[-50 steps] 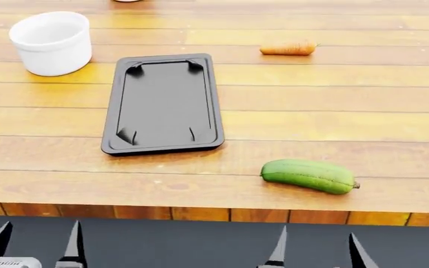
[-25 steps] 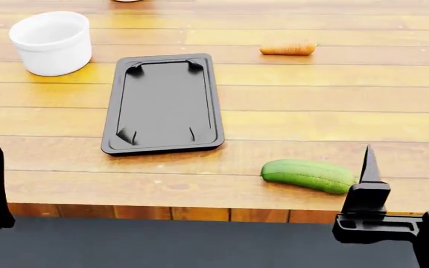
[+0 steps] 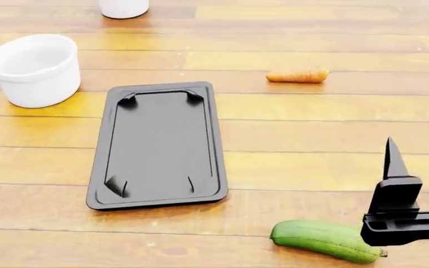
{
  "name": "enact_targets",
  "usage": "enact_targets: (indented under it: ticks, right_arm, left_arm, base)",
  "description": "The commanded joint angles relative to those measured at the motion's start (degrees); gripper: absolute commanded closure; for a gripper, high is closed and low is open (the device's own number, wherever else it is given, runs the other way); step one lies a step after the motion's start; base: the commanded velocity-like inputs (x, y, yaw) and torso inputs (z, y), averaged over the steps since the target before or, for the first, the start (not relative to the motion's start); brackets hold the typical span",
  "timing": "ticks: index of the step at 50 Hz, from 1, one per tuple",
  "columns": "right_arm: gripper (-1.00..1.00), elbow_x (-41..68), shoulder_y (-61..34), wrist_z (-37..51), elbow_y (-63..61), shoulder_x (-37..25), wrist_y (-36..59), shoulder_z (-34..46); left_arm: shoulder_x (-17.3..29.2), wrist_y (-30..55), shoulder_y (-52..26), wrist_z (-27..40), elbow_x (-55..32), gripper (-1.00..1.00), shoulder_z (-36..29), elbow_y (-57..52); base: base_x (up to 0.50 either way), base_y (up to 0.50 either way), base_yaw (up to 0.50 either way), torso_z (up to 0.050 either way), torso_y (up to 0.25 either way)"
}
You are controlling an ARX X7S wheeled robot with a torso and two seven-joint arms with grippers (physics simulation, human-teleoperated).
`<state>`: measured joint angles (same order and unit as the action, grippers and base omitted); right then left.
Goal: Place the two vegetables and bowl onto the tray for setting up a vegetable dip station.
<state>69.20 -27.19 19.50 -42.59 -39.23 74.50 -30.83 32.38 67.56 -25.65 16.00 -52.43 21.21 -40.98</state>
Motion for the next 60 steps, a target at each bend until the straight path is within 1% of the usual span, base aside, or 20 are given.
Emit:
enact_targets:
  ticks: [1,3,8,12,21,25,27,29,31,34,36,38,42,46,50,53,55,56,57,60]
  right_arm:
    - [-1.00,5.79,-2.50,2.04,0.85,-2.18,2.90,-1.03]
    - [-1.00,8.33,-5.15,4.09,1.96,-2.63,3.82,-0.54]
    - [-1.00,11.01,-5.79,5.97,2.49,-2.44,4.15,-0.73]
    - [-1.00,8.85,-6.08,4.30,1.79,-3.59,3.79,1.37]
    - [-1.00,10.89,-6.88,6.30,3.18,-2.98,3.96,2.54]
    - [-1.00,18.62,-8.09,11.24,3.94,-5.37,5.65,1.57]
    - [-1.00,21.59,-9.34,12.71,3.56,-7.62,6.61,2.84]
    - [-1.00,33.48,-10.79,20.64,6.32,-12.66,4.79,6.67]
    - [-1.00,41.60,-11.73,24.03,7.90,-16.21,1.88,9.58]
    - [-1.00,50.82,-17.81,22.11,7.14,-24.71,1.63,14.20]
    - [-1.00,50.02,-23.36,18.72,4.60,-28.53,5.95,17.16]
    - [-1.00,58.87,-24.00,16.86,5.41,-33.78,3.43,18.73]
    - [-1.00,64.79,-26.28,12.18,5.75,-39.48,6.56,17.51]
    - [-1.00,67.54,-31.41,3.21,9.43,-46.15,11.28,18.03]
    - [-1.00,63.92,-33.77,-7.05,11.60,-50.21,14.67,18.66]
    - [-1.00,59.68,-33.04,-12.15,11.46,-50.74,15.46,19.72]
    - [-1.00,59.59,-32.47,-13.46,10.72,-50.76,15.49,20.32]
    - [-1.00,64.24,-31.97,-10.24,12.63,-50.76,15.49,20.85]
    - [-1.00,63.61,-31.94,-10.48,11.45,-50.76,15.49,20.90]
    - [-1.00,62.97,-30.64,-11.22,8.72,-50.76,15.50,22.28]
  left_arm:
    - [2.39,3.68,-1.54,0.71,-4.15,-1.00,3.12,-1.18]
    - [2.94,3.79,-3.05,0.96,-3.35,-1.00,1.18,-0.94]
    - [4.16,4.01,-0.54,-0.23,-5.54,-1.00,5.98,-1.06]
    - [3.90,4.24,-0.50,0.25,-6.04,-1.00,5.83,-1.56]
    - [3.81,7.22,-5.47,2.84,-9.30,-1.00,4.08,-0.58]
    - [4.33,7.46,-4.67,3.38,-9.83,-1.00,4.17,-1.55]
    - [5.00,8.28,-3.78,3.67,-12.03,-1.00,6.63,-2.16]
    - [5.78,8.64,-2.58,3.60,-12.81,-1.00,7.15,-3.16]
    - [5.63,9.20,-3.23,4.48,-13.26,-1.00,6.50,-3.37]
    - [5.58,9.71,-3.26,5.10,-14.79,-1.00,7.20,-3.93]
    - [5.76,9.52,-2.59,4.85,-15.02,-1.00,7.63,-4.23]
    - [5.56,8.28,-0.67,3.66,-13.59,-1.00,7.40,-4.56]
    - [5.36,6.47,0.46,2.48,-10.40,-1.00,4.37,-4.34]
    - [5.82,7.04,0.37,2.71,-12.11,-1.00,5.56,-4.58]
    - [5.72,6.38,1.32,2.36,-11.82,-1.00,5.56,-4.83]
    - [5.94,6.60,0.71,2.47,-12.35,-1.00,5.38,-4.43]
    - [6.71,6.91,1.21,2.30,-13.67,-1.00,7.19,-4.64]
    - [7.48,6.86,2.09,1.78,-14.60,-1.00,8.79,-4.70]
    - [7.92,6.53,3.41,0.93,-14.78,-1.00,10.22,-4.97]
    - [7.83,6.05,4.59,0.15,-14.25,-1.00,9.80,-5.14]
  base:
    - [0.46,0.10,0.00,0.000,0.000]
    - [0.50,0.10,0.00,0.000,0.000]
    - [0.50,0.11,0.00,0.000,0.000]
    - [0.50,0.15,0.00,0.000,0.000]
    - [0.50,0.15,0.00,0.000,0.002]
    - [0.35,0.12,0.00,0.000,0.000]
    - [0.00,0.00,0.00,0.000,0.006]
    - [0.00,0.00,0.00,0.000,0.000]
    - [0.00,0.00,0.00,0.000,0.000]
    - [0.00,0.00,0.00,0.000,0.000]
    - [0.00,0.00,0.00,0.000,0.000]
    - [0.00,0.00,0.00,0.000,0.000]
    - [0.00,0.00,0.00,0.000,0.000]
    - [0.00,0.00,0.00,0.000,0.000]
    - [0.00,0.00,0.00,0.000,0.000]
    - [0.00,0.00,0.00,0.000,0.000]
    - [0.00,0.00,0.00,0.000,0.000]
    - [0.00,0.00,0.00,0.000,0.000]
    - [0.00,0.00,0.00,0.000,0.000]
    - [0.00,0.00,0.00,0.000,0.000]
